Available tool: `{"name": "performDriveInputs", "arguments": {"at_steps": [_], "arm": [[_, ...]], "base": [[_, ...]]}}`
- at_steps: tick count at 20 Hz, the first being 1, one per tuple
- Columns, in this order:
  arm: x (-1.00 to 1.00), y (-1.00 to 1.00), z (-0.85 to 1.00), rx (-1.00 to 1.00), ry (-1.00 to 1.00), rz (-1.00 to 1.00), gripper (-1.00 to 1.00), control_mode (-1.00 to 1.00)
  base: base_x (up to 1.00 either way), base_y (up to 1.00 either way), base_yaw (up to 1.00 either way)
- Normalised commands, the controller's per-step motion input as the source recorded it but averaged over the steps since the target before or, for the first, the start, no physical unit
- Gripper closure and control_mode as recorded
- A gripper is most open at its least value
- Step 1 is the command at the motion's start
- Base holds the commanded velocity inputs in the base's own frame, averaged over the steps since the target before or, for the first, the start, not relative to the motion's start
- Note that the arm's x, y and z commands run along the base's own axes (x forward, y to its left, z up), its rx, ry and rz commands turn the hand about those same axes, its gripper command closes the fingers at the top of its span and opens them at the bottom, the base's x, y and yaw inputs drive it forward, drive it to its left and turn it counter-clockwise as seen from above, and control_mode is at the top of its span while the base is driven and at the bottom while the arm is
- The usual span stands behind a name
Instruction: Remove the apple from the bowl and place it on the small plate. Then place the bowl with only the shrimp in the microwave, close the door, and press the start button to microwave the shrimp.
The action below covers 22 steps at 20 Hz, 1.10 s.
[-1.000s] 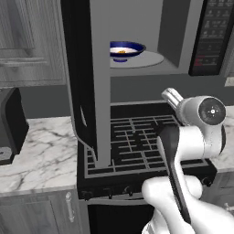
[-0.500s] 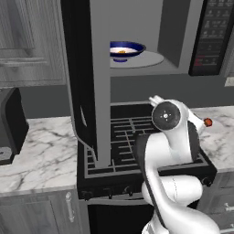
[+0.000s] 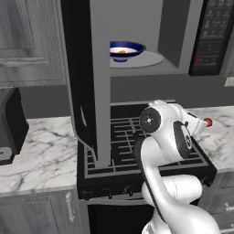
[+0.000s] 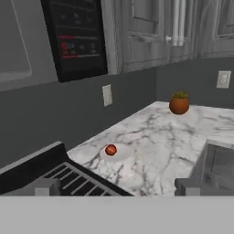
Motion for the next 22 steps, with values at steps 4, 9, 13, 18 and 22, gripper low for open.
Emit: {"name": "performDriveInputs", "arguments": {"at_steps": [4, 9, 13, 18, 22], "arm": [[0.00, -0.31, -0.30, -0.22, -0.03, -0.13, -1.00, -1.00], [-0.04, -0.03, -0.28, -0.25, -0.06, -0.32, -1.00, -1.00], [-0.01, 0.10, -0.13, -0.29, -0.06, -0.32, -1.00, -1.00], [-0.01, 0.48, 0.03, -0.20, -0.05, -0.16, -1.00, -1.00], [-0.09, 0.85, 0.35, -0.19, -0.04, -0.02, -1.00, -1.00]], "base": [[0.00, 0.00, 0.00], [0.00, 0.00, 0.00], [0.00, 0.00, 0.00], [0.00, 0.00, 0.00], [0.00, 0.00, 0.00]]}}
